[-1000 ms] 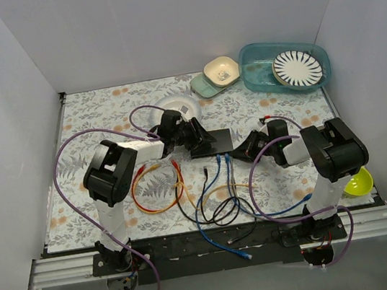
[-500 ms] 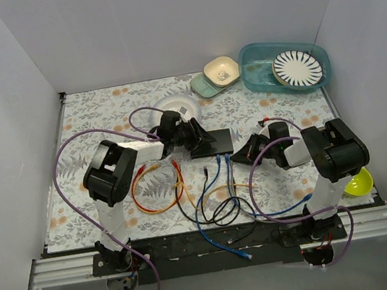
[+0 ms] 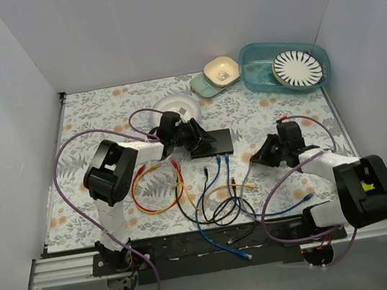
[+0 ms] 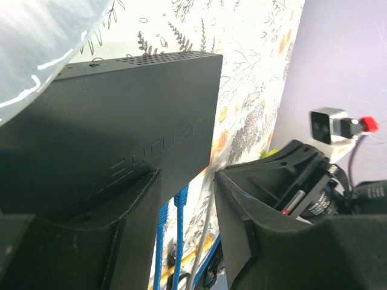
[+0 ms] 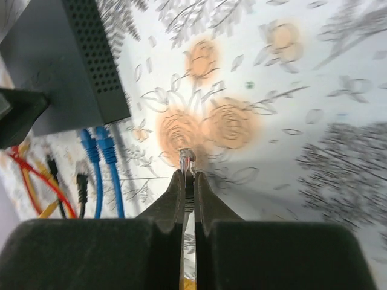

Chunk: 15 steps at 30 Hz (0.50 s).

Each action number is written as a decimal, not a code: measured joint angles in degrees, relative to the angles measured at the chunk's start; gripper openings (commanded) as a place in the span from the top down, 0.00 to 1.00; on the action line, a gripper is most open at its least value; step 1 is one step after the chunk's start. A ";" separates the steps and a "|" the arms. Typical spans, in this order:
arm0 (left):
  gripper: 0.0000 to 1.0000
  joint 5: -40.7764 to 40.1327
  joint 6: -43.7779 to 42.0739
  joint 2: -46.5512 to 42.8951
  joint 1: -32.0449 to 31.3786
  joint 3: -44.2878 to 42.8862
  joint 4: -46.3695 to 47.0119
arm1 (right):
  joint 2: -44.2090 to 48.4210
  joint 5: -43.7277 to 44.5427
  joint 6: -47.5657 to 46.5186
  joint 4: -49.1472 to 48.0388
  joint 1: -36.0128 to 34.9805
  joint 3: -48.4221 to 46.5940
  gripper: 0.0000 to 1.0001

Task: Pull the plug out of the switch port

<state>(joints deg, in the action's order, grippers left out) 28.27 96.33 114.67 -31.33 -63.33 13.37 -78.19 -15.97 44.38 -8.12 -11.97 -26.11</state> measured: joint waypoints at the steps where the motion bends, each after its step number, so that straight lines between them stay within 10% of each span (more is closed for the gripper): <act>1: 0.59 0.00 0.00 0.00 0.07 0.00 0.00 | 1.90 2.58 -0.81 2.27 0.13 -0.15 0.74; 6: 0.59 0.02 -0.02 0.00 0.13 0.00 0.02 | 3.04 5.07 -4.11 6.21 0.48 -2.95 0.47; 15: 0.58 0.17 0.00 0.00 0.15 0.00 0.15 | -4.24 -2.03 -4.13 -0.81 -4.20 -8.98 0.45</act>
<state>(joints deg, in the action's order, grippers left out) 28.45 96.33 114.67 -31.18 -63.33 13.52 -82.43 -18.00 40.25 -8.93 -16.16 -35.09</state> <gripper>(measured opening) 0.410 0.555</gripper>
